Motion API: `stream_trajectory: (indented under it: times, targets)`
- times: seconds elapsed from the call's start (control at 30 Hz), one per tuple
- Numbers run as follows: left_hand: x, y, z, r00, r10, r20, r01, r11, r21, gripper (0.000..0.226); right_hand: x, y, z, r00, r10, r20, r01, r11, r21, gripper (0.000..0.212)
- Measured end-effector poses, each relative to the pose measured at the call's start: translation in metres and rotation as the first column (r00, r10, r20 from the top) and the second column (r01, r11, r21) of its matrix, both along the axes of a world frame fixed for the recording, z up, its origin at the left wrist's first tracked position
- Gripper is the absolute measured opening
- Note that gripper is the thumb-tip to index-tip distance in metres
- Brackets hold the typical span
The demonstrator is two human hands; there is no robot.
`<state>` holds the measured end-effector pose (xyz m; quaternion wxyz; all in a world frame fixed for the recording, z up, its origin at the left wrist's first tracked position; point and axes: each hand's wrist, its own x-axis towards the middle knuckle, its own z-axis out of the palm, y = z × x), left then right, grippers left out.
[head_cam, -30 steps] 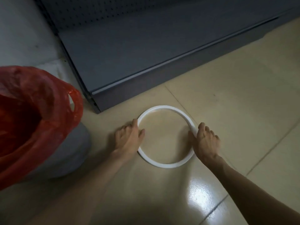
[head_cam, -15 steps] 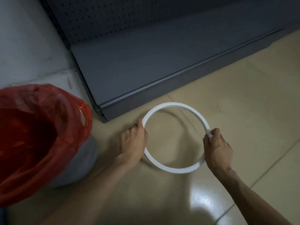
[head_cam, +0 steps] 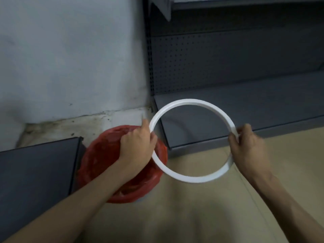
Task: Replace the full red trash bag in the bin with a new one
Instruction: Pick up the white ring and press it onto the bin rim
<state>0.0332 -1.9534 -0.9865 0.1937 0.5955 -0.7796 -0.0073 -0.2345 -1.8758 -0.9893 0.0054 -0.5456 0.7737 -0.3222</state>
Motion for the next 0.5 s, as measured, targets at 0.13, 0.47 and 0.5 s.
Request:
stream_trajectory:
  times: [0.13, 0.47, 0.5]
  targets:
    - [0.076, 0.009, 0.015, 0.994, 0.109, -0.005, -0.109, 0.994, 0.009, 0.019, 0.058, -0.031, 0.002, 0.987, 0.162, -0.02, -0.16, 0.984, 0.078, 0.015]
    - [0.187, 0.03, -0.01, 0.95, 0.313, -0.014, -0.304, 0.931, 0.204, 0.026, 0.158, -0.073, -0.03, 0.82, 0.57, -0.062, -0.545, 0.809, 0.221, 0.044]
    - [0.19, 0.033, -0.014, 0.954, 0.297, -0.023, -0.285, 0.933, 0.22, 0.029, 0.16, -0.073, -0.033, 0.815, 0.577, -0.057, -0.551, 0.801, 0.232, 0.044]
